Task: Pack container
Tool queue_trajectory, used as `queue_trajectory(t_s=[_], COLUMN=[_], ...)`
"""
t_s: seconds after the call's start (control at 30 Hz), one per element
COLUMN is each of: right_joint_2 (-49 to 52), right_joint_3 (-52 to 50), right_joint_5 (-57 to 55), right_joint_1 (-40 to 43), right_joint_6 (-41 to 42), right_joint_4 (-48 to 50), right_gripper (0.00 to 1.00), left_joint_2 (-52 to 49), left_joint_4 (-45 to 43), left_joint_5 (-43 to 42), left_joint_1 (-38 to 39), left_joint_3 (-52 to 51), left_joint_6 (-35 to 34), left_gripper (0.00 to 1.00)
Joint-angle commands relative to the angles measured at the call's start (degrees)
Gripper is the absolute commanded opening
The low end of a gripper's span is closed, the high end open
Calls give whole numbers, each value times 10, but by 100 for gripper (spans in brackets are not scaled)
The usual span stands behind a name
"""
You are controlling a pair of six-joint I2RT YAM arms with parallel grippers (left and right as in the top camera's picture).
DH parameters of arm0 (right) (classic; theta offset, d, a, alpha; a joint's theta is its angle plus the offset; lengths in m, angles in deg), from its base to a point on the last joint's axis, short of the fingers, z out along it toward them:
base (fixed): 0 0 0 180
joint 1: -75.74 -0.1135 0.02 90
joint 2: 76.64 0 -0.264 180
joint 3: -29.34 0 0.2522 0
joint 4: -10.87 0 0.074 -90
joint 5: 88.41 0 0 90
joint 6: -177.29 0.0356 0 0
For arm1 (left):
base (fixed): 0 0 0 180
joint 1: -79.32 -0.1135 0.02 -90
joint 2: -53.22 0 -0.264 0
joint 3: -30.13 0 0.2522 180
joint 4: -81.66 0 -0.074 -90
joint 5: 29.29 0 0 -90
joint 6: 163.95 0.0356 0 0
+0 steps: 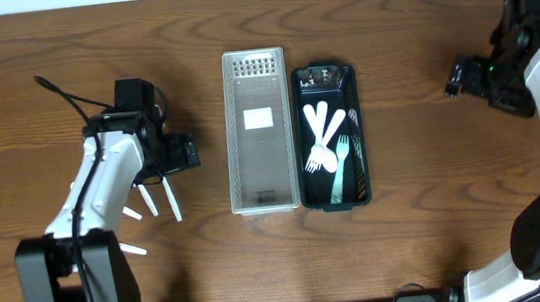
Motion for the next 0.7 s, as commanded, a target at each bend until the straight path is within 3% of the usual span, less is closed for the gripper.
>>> queue_trajectory(t_s=[0.0, 0.67], right_joint_2=[3, 3], right_joint_3=[-32, -38], right_joint_5=[22, 24], right_joint_1=[-5, -5], right_joint_6=[-10, -9], right_joint_4=[13, 17], right_gripper=[99, 99], left_joint_2=[-30, -134], left_joint_4=[-6, -30], left_joint_5=[7, 7], left_joint_1=[-8, -25], left_joint_3=[3, 3], left_joint_6=[-18, -18], left_gripper=[98, 100])
